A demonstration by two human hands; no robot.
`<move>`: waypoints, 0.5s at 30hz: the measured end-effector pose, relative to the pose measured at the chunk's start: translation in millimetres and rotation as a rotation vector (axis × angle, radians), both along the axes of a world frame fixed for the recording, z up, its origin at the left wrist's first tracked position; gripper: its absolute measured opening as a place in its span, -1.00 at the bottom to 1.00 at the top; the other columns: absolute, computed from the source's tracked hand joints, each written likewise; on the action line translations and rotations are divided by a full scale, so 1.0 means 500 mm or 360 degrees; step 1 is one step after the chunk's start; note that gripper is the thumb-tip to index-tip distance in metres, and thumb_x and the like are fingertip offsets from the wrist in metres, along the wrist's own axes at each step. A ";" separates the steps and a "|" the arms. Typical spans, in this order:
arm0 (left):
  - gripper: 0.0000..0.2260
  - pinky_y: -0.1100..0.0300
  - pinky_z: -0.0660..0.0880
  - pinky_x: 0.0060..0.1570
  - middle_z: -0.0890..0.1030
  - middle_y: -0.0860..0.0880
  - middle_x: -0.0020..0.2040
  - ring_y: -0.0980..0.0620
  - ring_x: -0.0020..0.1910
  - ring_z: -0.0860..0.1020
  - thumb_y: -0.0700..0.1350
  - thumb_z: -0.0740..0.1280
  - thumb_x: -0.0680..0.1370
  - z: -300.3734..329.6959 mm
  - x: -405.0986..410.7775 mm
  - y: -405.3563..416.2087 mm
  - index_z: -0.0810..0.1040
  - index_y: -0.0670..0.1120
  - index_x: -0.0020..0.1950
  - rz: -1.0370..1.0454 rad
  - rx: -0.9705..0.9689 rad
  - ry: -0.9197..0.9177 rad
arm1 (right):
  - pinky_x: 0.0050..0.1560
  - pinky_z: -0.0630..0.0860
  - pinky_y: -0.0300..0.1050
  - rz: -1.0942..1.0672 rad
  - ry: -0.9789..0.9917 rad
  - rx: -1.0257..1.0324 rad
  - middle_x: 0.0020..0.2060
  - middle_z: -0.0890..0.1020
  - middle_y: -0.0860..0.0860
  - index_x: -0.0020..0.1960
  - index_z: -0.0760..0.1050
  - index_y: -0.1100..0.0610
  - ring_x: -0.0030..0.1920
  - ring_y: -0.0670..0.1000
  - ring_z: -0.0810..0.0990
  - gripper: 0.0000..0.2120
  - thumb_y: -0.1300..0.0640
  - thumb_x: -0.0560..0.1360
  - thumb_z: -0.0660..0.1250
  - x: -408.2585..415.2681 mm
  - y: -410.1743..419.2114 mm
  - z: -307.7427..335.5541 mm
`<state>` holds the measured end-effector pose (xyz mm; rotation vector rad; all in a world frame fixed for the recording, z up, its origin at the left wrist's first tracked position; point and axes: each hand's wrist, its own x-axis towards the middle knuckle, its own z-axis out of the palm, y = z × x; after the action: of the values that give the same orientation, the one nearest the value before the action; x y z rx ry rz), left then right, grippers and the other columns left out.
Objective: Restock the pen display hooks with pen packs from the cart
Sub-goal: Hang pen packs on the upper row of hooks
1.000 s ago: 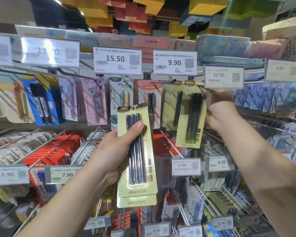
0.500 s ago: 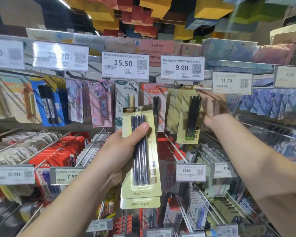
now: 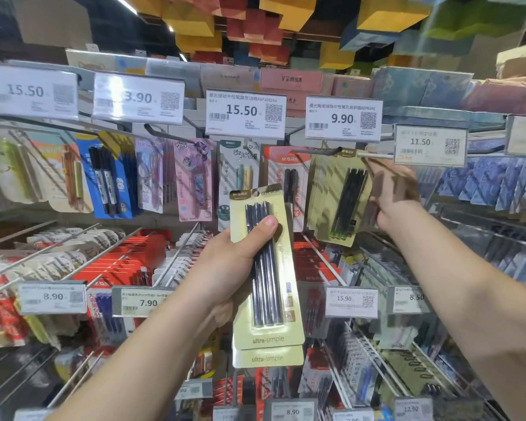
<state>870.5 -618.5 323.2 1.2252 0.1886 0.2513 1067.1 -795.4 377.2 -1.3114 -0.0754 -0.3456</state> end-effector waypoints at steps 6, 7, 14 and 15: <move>-0.65 0.11 0.66 -0.28 0.76 -0.18 -0.05 -0.08 -0.18 0.75 0.04 0.46 0.55 -0.004 -0.008 -0.014 0.65 -0.18 0.19 -0.0014 -0.0074 0.0025 | 0.37 0.45 0.16 -0.0593 -0.0236 -0.0524 0.23 0.54 0.05 0.13 0.47 -0.08 0.31 0.14 0.50 -0.65 -0.24 0.44 0.27 -0.029 -0.004 -0.054; -0.65 0.11 0.66 -0.27 0.76 -0.18 -0.04 -0.09 -0.17 0.75 0.04 0.46 0.56 -0.004 -0.009 -0.017 0.65 -0.18 0.20 -0.0028 -0.0079 0.0028 | 0.43 0.38 0.17 -0.0623 -0.0247 -0.0575 0.22 0.50 0.04 0.15 0.45 -0.01 0.36 0.17 0.45 -0.63 -0.23 0.49 0.27 -0.059 -0.001 -0.056; -0.66 0.12 0.65 -0.30 0.75 -0.21 -0.02 -0.06 -0.19 0.74 0.02 0.42 0.59 -0.005 -0.016 -0.047 0.65 -0.21 0.20 -0.0104 -0.0140 -0.0033 | -0.08 0.54 -0.18 0.0219 -0.0388 -0.0866 -0.09 0.59 -0.08 0.16 0.46 -0.07 -0.17 -0.23 0.59 -0.87 0.00 0.64 0.32 -0.265 0.033 -0.091; -0.67 0.12 0.66 -0.30 0.75 -0.22 -0.02 -0.08 -0.18 0.74 0.02 0.42 0.59 -0.006 -0.015 -0.051 0.65 -0.21 0.20 -0.0109 -0.0140 -0.0046 | -0.06 0.58 -0.15 0.0321 -0.0267 -0.0850 -0.07 0.63 -0.08 0.20 0.47 -0.07 -0.16 -0.22 0.63 -0.83 -0.04 0.63 0.32 -0.272 0.036 -0.097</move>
<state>862.8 -643.8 320.3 1.1380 0.1312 0.1993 931.2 -777.5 328.6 -1.7818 -0.4641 -0.2705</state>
